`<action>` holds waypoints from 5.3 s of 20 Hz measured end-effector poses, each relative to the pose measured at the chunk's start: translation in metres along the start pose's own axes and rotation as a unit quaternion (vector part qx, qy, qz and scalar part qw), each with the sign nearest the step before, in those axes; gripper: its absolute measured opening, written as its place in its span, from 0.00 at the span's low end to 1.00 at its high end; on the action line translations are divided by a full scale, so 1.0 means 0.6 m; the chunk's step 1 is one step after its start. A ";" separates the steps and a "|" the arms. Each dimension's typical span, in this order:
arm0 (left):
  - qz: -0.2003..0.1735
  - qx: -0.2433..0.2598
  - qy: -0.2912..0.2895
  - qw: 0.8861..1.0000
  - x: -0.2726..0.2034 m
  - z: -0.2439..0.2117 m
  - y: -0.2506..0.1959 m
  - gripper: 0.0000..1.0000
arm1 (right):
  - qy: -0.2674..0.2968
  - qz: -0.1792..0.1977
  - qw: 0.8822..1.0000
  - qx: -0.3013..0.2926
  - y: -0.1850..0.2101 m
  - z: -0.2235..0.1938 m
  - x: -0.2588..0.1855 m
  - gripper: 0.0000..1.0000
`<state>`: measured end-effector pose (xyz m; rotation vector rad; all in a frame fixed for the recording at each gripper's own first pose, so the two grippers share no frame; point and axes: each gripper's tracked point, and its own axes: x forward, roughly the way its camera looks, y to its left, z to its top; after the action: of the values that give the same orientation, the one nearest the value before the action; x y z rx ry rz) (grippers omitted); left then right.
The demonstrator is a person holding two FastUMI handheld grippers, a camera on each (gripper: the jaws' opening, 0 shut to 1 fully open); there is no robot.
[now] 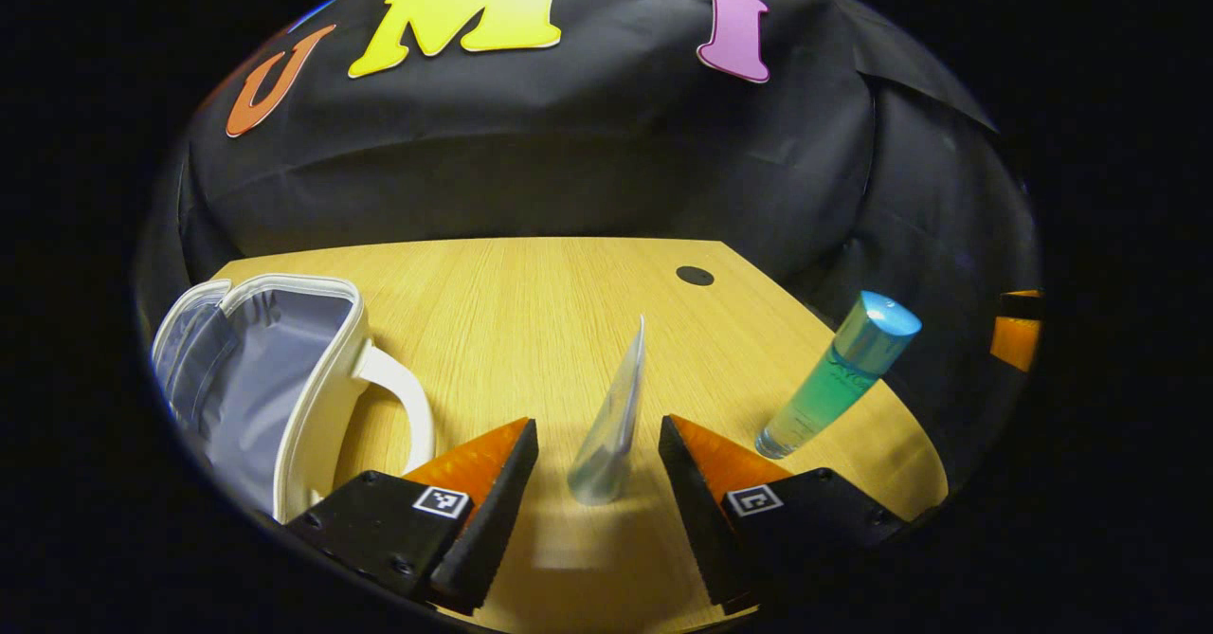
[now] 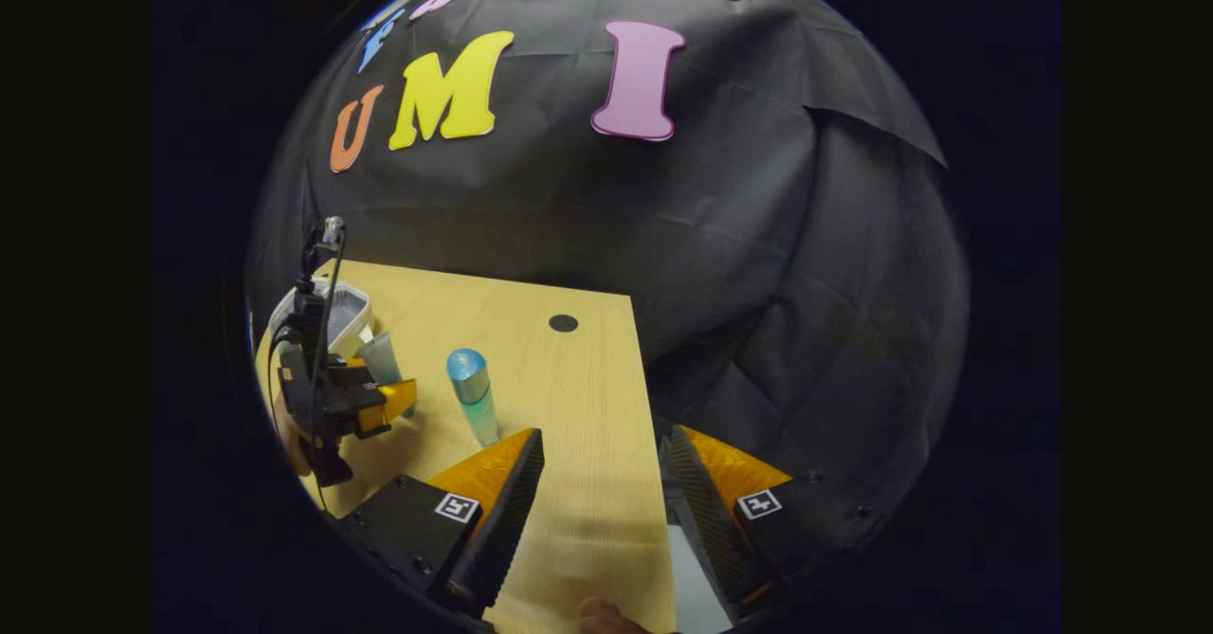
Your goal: First open the suitcase, pack the skin care products into it, and then close the suitcase.
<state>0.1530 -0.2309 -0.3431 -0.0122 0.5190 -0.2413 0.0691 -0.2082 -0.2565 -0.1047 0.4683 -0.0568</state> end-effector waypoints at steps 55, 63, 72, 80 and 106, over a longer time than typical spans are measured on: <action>0.047 -0.043 -0.036 0.997 -0.276 0.128 0.472 0.34 | -0.046 0.050 0.998 0.009 0.360 0.092 -0.079 0.34; 0.036 -0.042 0.126 0.990 -0.203 -0.045 0.456 0.33 | 0.002 0.081 0.997 -0.004 0.452 0.040 -0.081 0.34; 0.042 -0.045 0.250 0.966 -0.180 -0.124 0.444 0.34 | 0.024 0.099 0.995 -0.016 0.486 0.035 -0.046 0.34; 0.051 0.012 0.291 0.955 -0.171 -0.122 0.448 0.49 | 0.034 0.123 0.991 -0.035 0.516 0.047 -0.009 0.34; 0.070 0.003 0.033 0.997 -0.246 0.110 0.471 0.99 | 0.034 0.208 0.975 -0.075 0.655 0.077 0.003 0.34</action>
<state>0.1250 0.0747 -0.2337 0.0387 0.5825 -0.1076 0.1035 0.1860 -0.2609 -0.1510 0.5543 0.3888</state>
